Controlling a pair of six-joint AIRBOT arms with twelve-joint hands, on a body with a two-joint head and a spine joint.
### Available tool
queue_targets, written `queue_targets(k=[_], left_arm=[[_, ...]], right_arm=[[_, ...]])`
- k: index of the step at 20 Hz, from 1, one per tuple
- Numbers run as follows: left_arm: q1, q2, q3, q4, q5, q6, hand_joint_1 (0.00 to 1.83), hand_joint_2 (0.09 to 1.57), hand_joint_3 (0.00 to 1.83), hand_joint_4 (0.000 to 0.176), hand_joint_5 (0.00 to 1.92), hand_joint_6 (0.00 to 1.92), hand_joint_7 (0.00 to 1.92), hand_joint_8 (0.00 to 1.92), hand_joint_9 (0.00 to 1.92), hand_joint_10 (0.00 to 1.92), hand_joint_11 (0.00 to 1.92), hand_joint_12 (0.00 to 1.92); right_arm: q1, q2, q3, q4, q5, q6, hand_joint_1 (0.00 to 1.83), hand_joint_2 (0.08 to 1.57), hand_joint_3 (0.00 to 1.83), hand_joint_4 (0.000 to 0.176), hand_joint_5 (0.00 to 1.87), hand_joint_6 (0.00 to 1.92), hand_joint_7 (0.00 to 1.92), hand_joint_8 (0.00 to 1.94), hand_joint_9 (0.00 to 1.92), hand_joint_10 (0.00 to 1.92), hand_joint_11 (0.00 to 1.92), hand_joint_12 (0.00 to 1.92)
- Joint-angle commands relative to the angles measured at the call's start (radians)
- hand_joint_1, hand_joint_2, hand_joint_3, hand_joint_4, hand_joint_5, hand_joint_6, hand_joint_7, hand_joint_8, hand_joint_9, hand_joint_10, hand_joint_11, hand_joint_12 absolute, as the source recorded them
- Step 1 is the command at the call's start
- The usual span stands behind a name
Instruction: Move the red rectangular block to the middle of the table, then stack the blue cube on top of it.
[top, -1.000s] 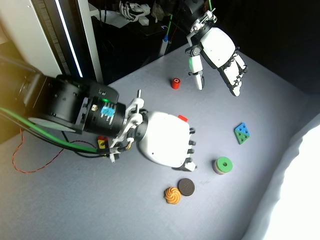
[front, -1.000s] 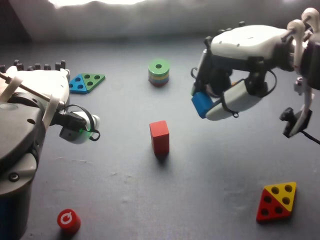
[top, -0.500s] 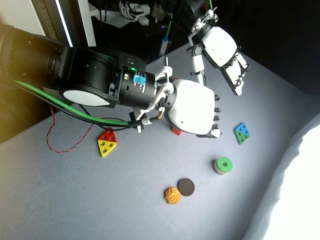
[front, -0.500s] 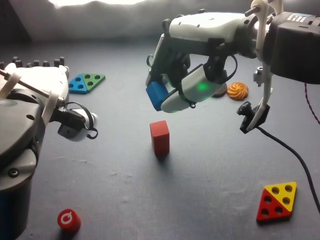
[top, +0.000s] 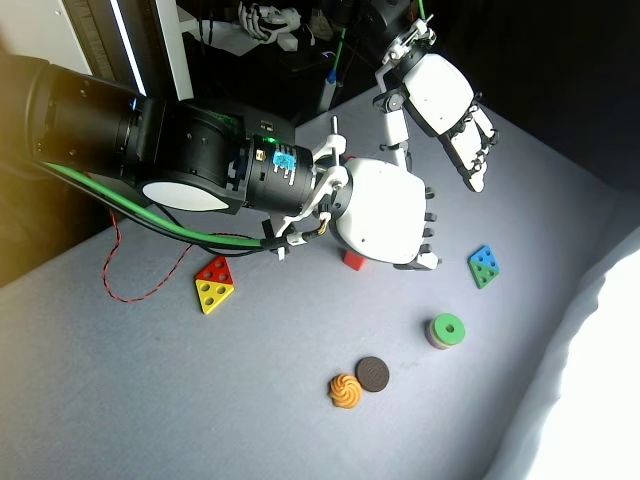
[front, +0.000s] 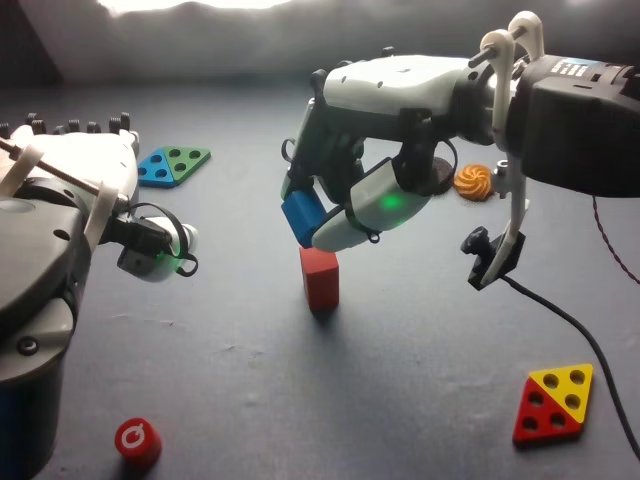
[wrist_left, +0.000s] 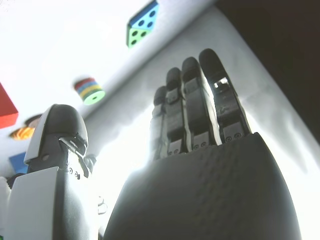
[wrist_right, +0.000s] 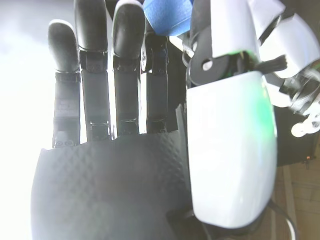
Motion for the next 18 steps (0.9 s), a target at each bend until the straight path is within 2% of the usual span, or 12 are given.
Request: queue_targets(k=[1, 6, 8, 10, 12, 13, 14, 18], left_arm=[[-0.008, 0.007, 0.002, 0.088, -0.050, 0.003, 0.40, 1.26, 0.00, 0.000, 0.15, 0.00, 0.30, 0.00, 0.29, 0.01, 0.00, 0.86], [-0.007, 0.007, 0.001, 0.088, -0.050, 0.003, 0.44, 1.25, 0.00, 0.000, 0.15, 0.00, 0.30, 0.00, 0.30, 0.01, 0.00, 0.88], [-0.007, 0.007, 0.001, 0.087, -0.050, 0.003, 0.40, 1.26, 0.00, 0.000, 0.14, 0.00, 0.29, 0.00, 0.29, 0.01, 0.00, 0.88], [-0.007, 0.007, 0.001, 0.087, -0.050, 0.003, 0.45, 1.26, 0.00, 0.000, 0.16, 0.01, 0.31, 0.01, 0.30, 0.01, 0.00, 0.90], [-0.007, 0.007, 0.002, 0.087, -0.050, 0.003, 0.42, 1.27, 0.00, 0.000, 0.13, 0.00, 0.28, 0.00, 0.27, 0.00, 0.00, 0.82], [-0.007, 0.007, 0.002, 0.087, -0.050, 0.003, 0.43, 1.26, 0.00, 0.000, 0.13, 0.00, 0.28, 0.00, 0.28, 0.01, 0.00, 0.83], [-0.007, 0.007, 0.002, 0.087, -0.050, 0.003, 0.45, 1.26, 0.00, 0.000, 0.13, 0.00, 0.28, 0.00, 0.27, 0.00, 0.00, 0.81], [-0.007, 0.007, 0.002, 0.087, -0.053, 0.003, 0.41, 1.27, 0.00, 0.000, 0.13, 0.00, 0.26, 0.00, 0.26, 0.00, 0.00, 0.82]], right_arm=[[0.005, 0.006, 0.002, 0.002, 0.111, 0.009, 1.28, 1.05, 0.00, 0.000, 1.48, 0.00, 0.97, 1.18, 0.94, 1.03, 0.38, 1.56], [-0.010, -0.004, 0.011, 0.001, 0.122, -0.011, 1.28, 1.06, 0.00, 0.000, 1.48, 0.00, 0.95, 1.20, 0.92, 1.07, 0.38, 1.58], [-0.012, -0.006, 0.018, 0.001, 0.129, -0.018, 1.28, 1.06, 0.00, 0.000, 1.47, 0.00, 0.95, 1.21, 0.93, 1.07, 0.43, 1.56], [-0.014, -0.008, 0.022, 0.001, 0.127, -0.021, 1.28, 1.05, 0.00, 0.000, 1.48, 0.00, 0.98, 1.16, 0.92, 1.04, 0.41, 1.56], [-0.016, -0.010, 0.027, 0.001, 0.123, -0.021, 1.28, 1.05, 0.00, 0.000, 1.48, 0.00, 1.00, 1.12, 0.93, 1.00, 0.43, 1.55], [-0.016, -0.010, 0.028, 0.001, 0.118, -0.021, 1.28, 1.04, 0.00, 0.000, 1.49, 0.00, 1.02, 1.07, 0.95, 0.95, 0.43, 1.53], [-0.012, -0.011, 0.033, 0.001, 0.095, -0.021, 1.28, 1.05, 0.00, 0.000, 1.48, 0.00, 0.99, 1.15, 0.96, 0.95, 0.41, 1.54], [-0.001, -0.014, 0.042, -0.012, 0.051, -0.026, 1.28, 1.05, 0.00, 0.000, 1.49, 0.00, 0.99, 1.13, 0.95, 0.96, 0.39, 1.52]])
